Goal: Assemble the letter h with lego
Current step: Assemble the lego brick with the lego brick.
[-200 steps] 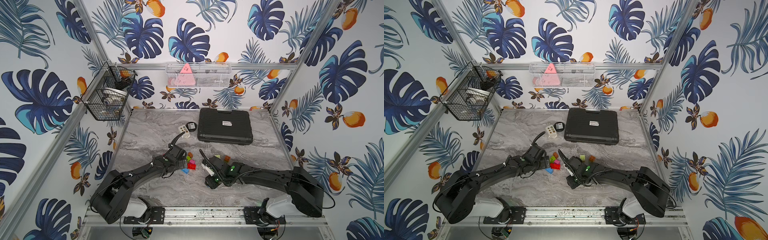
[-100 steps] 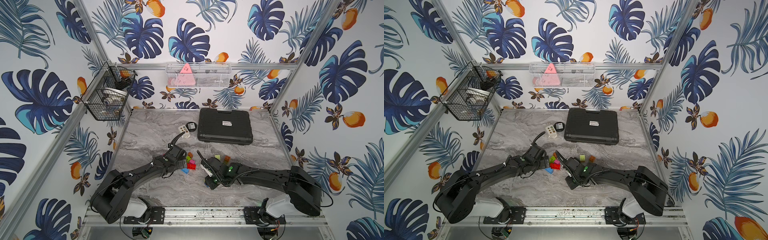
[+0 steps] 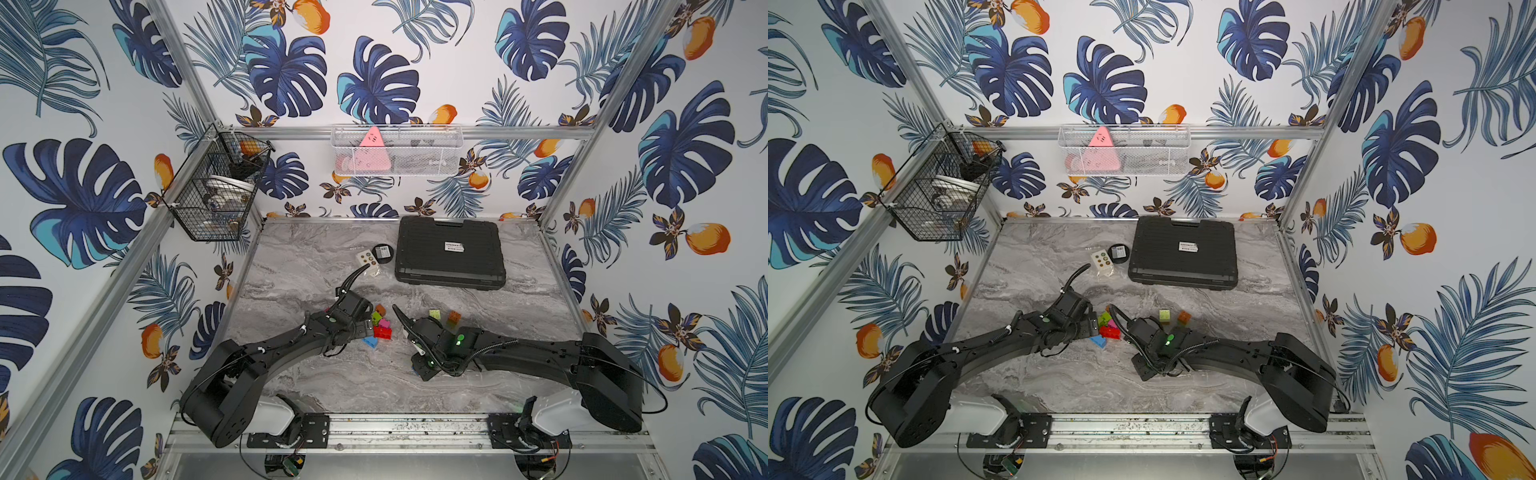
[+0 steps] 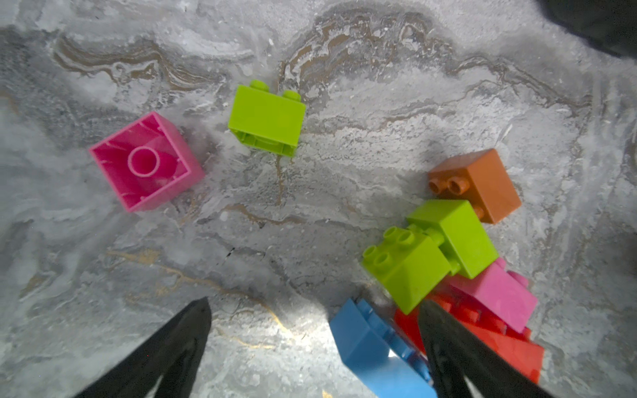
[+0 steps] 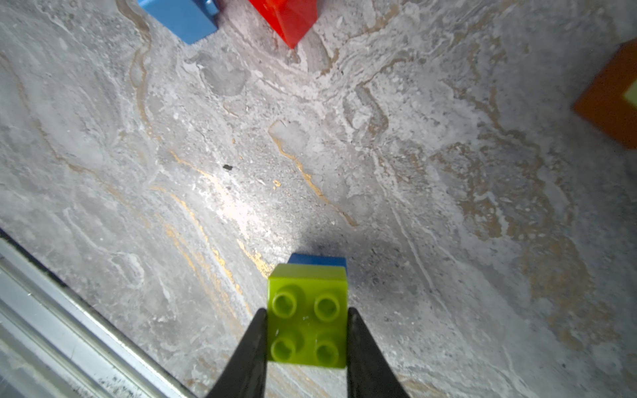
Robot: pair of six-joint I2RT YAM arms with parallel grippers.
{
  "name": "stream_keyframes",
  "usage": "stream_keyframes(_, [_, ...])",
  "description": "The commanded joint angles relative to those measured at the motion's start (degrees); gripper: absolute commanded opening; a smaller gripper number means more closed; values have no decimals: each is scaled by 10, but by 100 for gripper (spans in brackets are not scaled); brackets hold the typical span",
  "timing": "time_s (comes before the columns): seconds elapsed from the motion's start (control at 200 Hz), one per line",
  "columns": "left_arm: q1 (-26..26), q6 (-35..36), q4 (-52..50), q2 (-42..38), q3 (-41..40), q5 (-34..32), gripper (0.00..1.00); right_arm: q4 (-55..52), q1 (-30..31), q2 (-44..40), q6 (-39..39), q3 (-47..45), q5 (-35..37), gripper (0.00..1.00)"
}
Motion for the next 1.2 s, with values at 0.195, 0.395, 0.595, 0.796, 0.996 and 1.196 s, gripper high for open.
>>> stream_keyframes(0.195, [1, -6, -2, -1, -2, -15, 99, -49, 15, -16, 39, -17, 0, 31])
stream_keyframes(0.395, [1, -8, -3, -4, -4, -22, 99, -60, 15, -34, 55, -30, 4, 32])
stream_keyframes(0.595, [1, -11, -7, -8, -4, -32, 99, -55, 19, -24, 85, -39, -8, 33])
stream_keyframes(0.796, [1, -15, -1, -13, -12, -40, 99, -2, 48, -34, 145, -75, 7, 32])
stream_keyframes(0.996, [1, -17, 1, -13, -14, -43, 99, -3, 114, -8, 178, -69, 72, 32])
stream_keyframes(1.196, [2, -18, 2, -18, -17, -49, 99, -16, 134, -30, 194, -70, 100, 32])
